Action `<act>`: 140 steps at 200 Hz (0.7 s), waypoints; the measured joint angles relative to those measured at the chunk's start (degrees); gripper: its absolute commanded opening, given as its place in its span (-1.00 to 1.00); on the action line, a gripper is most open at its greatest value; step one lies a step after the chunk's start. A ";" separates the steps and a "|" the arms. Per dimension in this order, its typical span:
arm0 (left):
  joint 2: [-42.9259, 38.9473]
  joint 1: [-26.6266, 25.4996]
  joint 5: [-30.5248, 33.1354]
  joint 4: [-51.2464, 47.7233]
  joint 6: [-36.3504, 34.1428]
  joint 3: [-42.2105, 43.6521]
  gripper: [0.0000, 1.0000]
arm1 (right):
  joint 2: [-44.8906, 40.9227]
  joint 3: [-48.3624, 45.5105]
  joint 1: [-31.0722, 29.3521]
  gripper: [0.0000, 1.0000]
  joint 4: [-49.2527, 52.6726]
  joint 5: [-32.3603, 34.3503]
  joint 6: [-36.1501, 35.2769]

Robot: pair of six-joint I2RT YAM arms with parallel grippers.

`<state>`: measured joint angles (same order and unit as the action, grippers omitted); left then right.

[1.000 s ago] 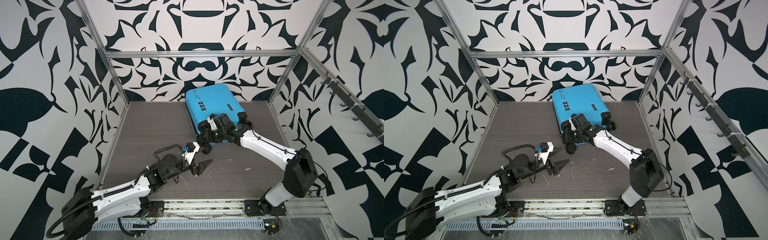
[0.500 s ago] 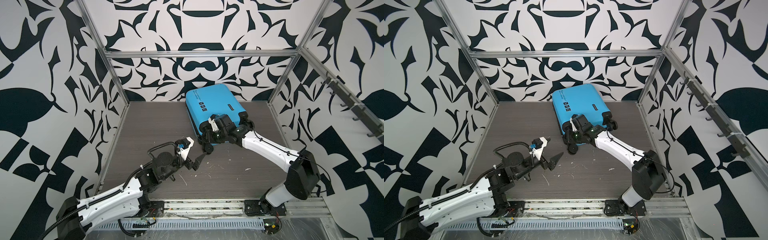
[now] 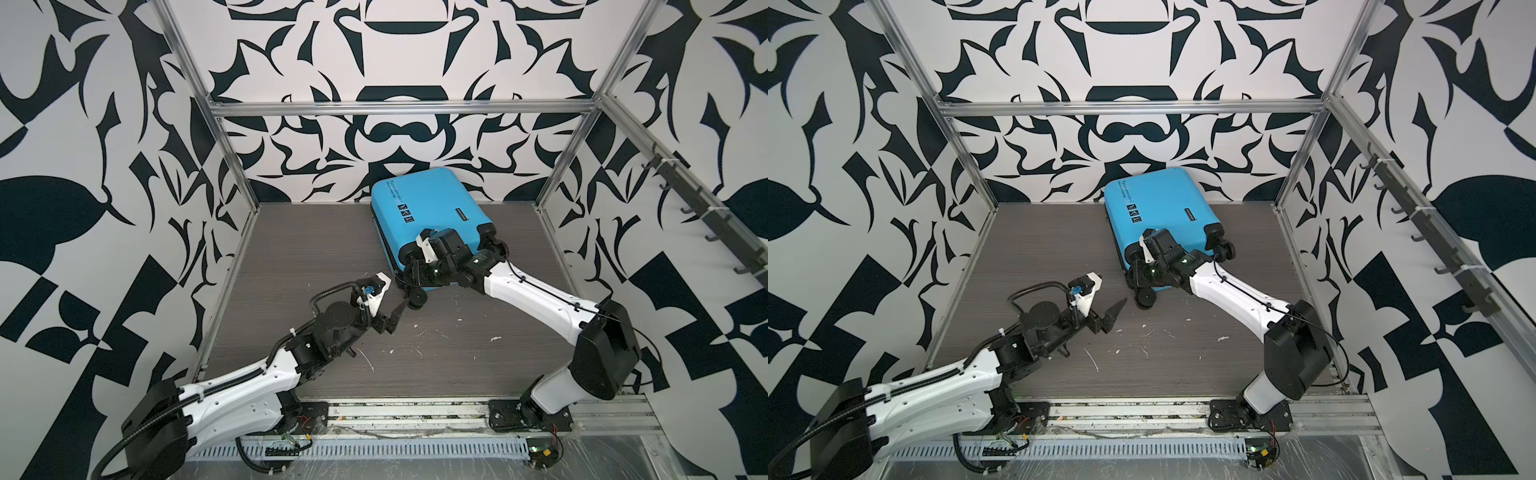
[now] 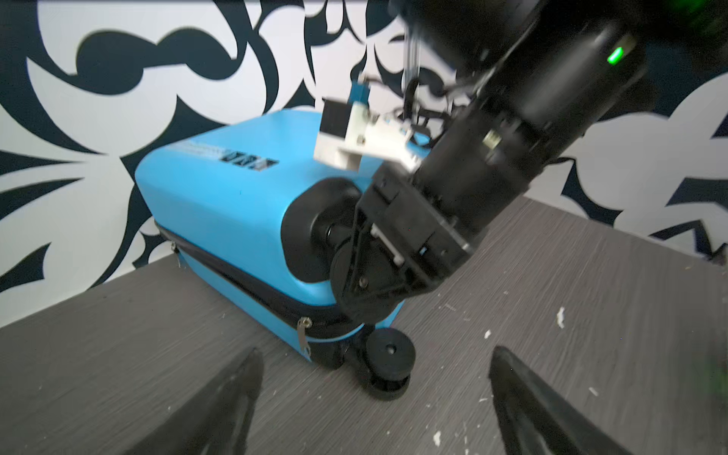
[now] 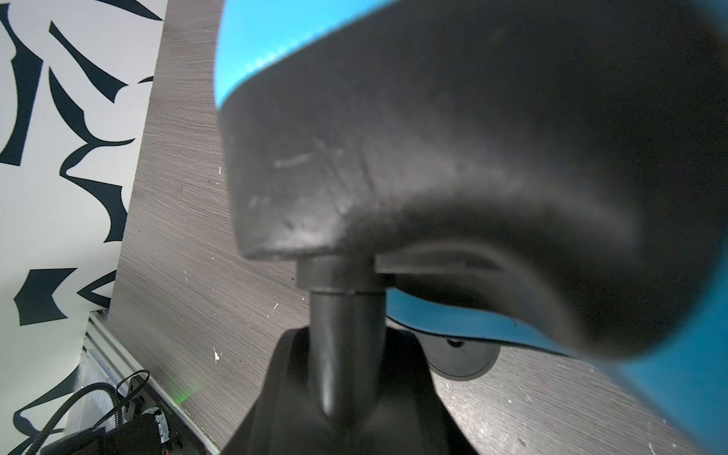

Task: Pack the luggage

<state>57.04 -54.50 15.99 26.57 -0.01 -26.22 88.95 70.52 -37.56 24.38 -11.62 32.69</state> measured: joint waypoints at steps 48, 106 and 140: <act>8.46 6.99 -5.27 5.03 4.79 0.31 0.06 | -1.20 -1.25 0.09 -1.00 -0.15 0.02 -0.50; 22.60 19.26 -22.56 17.94 9.40 1.70 -0.62 | -1.64 -1.62 0.11 -1.00 -0.04 -0.17 -0.79; 32.37 21.49 -30.18 27.39 12.44 1.70 -0.62 | -1.66 -1.62 0.11 -1.00 -0.02 -0.17 -0.79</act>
<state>89.41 -33.01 -14.20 53.95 12.43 -24.51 87.29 68.90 -37.45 24.36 -11.79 31.90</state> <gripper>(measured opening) 0.191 0.442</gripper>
